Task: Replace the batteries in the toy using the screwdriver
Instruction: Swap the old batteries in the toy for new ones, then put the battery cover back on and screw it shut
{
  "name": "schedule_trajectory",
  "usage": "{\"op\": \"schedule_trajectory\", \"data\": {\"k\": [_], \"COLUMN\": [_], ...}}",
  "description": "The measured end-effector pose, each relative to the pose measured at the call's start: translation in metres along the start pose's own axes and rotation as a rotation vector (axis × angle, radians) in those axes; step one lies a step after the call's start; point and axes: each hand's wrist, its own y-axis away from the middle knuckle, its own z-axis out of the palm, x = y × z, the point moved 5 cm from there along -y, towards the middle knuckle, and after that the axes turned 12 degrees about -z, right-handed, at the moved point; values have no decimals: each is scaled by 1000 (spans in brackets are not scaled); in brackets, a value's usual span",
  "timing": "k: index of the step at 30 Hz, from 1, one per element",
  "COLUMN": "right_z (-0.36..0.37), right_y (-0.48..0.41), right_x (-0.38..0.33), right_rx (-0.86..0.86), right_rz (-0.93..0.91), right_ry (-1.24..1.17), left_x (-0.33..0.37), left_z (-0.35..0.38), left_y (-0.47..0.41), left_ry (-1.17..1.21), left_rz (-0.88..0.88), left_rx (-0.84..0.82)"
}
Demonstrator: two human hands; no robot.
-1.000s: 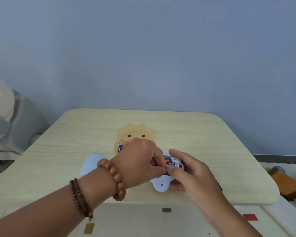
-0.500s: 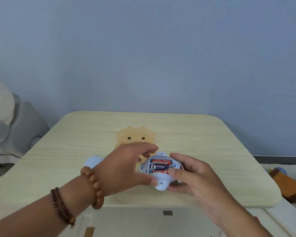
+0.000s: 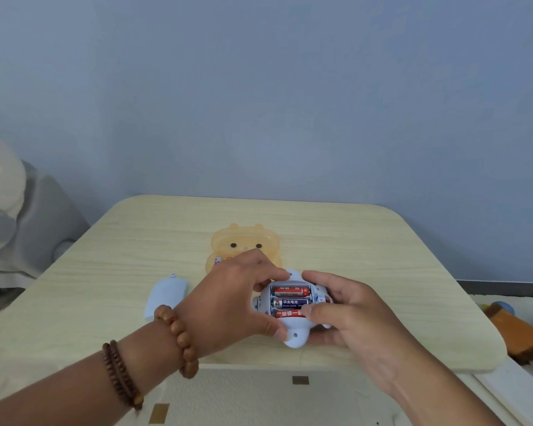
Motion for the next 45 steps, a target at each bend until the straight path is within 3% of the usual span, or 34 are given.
{"op": "schedule_trajectory", "data": {"k": [11, 14, 17, 21, 24, 31, 35, 39, 45], "right_z": [5, 4, 2, 3, 5, 4, 3, 4, 2], "right_y": [-5, -3, 0, 1, 1, 4, 4, 6, 5], "right_x": [-6, -5, -1, 3, 2, 1, 1, 0, 2], "right_rx": [-104, -107, -120, -115, -122, -145, -166, -208, -191], "right_rz": [28, 17, -12, -41, -61, -89, -112, -158, -233], "right_ry": [84, 91, 71, 30, 50, 70, 73, 78, 139], "left_x": [-3, 0, -19, -60, -72, -75, -49, -6, 16], "left_z": [1, -5, -38, -77, -59, -61, -73, -59, -29], "left_y": [-1, 1, -3, 11, 20, 15, 7, 2, -2], "left_ry": [3, -22, -42, -630, -742, -772, -428, 23, 114], "left_rz": [20, 25, -228, -688, -774, -677, -461, -129, 59], "left_rx": [6, -57, -117, -159, -290, -206, -15, 21, -31]}}
